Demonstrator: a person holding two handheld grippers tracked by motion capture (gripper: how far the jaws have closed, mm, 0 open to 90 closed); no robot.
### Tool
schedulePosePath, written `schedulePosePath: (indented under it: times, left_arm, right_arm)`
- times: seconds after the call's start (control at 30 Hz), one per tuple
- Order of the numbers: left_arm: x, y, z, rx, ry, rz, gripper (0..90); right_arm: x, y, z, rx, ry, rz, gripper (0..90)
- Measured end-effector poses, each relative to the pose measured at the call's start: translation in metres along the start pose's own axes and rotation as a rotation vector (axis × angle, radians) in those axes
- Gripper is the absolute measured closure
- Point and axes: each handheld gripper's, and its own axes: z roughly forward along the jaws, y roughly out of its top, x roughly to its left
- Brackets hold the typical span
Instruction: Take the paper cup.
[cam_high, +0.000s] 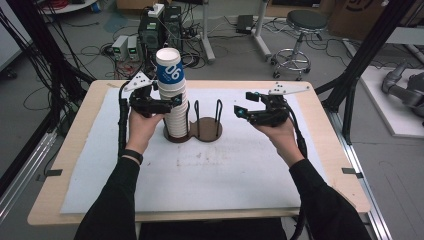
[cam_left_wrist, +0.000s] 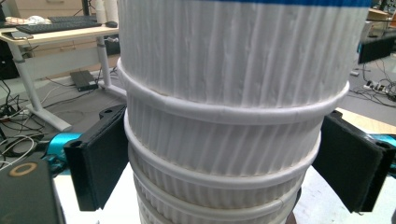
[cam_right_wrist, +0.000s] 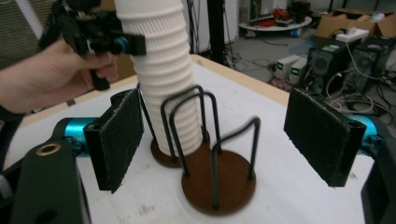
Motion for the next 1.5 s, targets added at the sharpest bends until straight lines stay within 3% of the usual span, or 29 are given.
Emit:
schedulePosePath:
  times: [0.4,0.6,0.97,1.1,1.27,1.4,1.5]
  left_arm:
    - [-0.002,0.0,0.001,0.003,0.002,0.006,11.3]
    - [-0.002,0.001,0.0,0.005,0.002,0.007,11.4]
    - [-0.002,0.001,0.001,0.005,0.002,0.01,11.4]
    - [-0.002,0.001,0.001,0.007,0.001,0.012,11.3]
    - [-0.003,0.001,0.001,0.005,0.003,0.012,11.3]
    - [-0.002,0.001,0.001,0.006,0.001,0.012,11.4]
    - [-0.003,0.001,0.001,0.006,0.002,0.014,11.4]
  right_arm:
    - [0.016,0.042,0.04,-0.022,0.063,-0.052,20.3]
    - [0.026,0.069,0.06,-0.062,0.108,-0.039,20.3]
    - [0.043,0.112,0.096,-0.087,0.151,-0.046,20.2]
    - [0.049,0.124,0.111,-0.092,0.171,-0.02,20.2]
    - [0.059,0.136,0.129,-0.069,0.136,-0.028,20.2]
    - [0.061,0.138,0.144,-0.028,0.101,-0.012,20.2]
    - [0.06,0.139,0.148,-0.025,0.102,0.01,20.2]
